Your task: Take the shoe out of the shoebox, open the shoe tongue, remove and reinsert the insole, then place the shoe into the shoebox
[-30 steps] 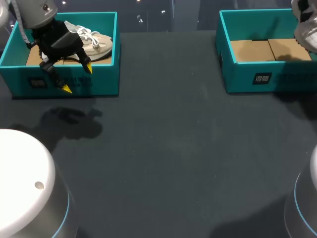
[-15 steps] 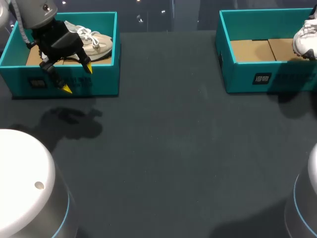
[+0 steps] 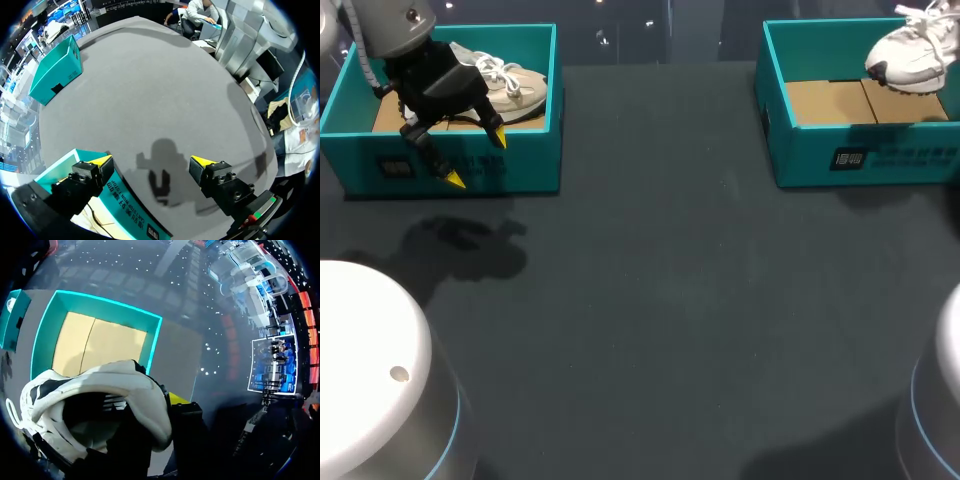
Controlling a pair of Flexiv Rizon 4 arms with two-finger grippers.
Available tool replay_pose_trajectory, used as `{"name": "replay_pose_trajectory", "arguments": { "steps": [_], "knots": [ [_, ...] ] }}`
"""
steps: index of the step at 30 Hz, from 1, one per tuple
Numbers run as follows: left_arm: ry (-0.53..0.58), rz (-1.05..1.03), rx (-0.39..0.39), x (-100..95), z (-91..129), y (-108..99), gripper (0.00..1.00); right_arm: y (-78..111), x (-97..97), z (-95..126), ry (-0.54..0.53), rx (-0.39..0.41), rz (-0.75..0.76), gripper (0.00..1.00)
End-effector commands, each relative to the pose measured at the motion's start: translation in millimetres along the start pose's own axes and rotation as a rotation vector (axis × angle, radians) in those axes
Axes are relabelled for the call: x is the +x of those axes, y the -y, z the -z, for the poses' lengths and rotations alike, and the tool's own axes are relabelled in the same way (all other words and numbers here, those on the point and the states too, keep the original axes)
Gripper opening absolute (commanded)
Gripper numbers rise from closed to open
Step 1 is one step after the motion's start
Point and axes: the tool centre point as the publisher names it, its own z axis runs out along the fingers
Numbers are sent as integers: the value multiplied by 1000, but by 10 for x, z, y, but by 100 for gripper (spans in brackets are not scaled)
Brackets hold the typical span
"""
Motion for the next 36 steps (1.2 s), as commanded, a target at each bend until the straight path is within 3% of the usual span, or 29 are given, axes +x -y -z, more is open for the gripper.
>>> {"name": "replay_pose_trajectory", "arguments": {
  "steps": [1,10,15,27,29,36],
  "knots": [
    [-1,-1,-1,0,2,-3,100,1,-56,-30,27,45,-250,0],
    [-1,-1,-1,0,2,-3,100,194,9,-102,75,35,-375,0],
    [-1,-1,-1,0,2,-3,100,223,131,-25,82,-52,-382,0],
    [-1,-1,-1,0,2,-3,100,223,131,-25,82,-52,-382,0],
    [-1,-1,-1,0,2,-3,100,238,182,-109,134,-9,-439,0],
    [-1,-1,-1,0,2,-3,100,305,374,-300,146,30,-517,0]
  ]
}}
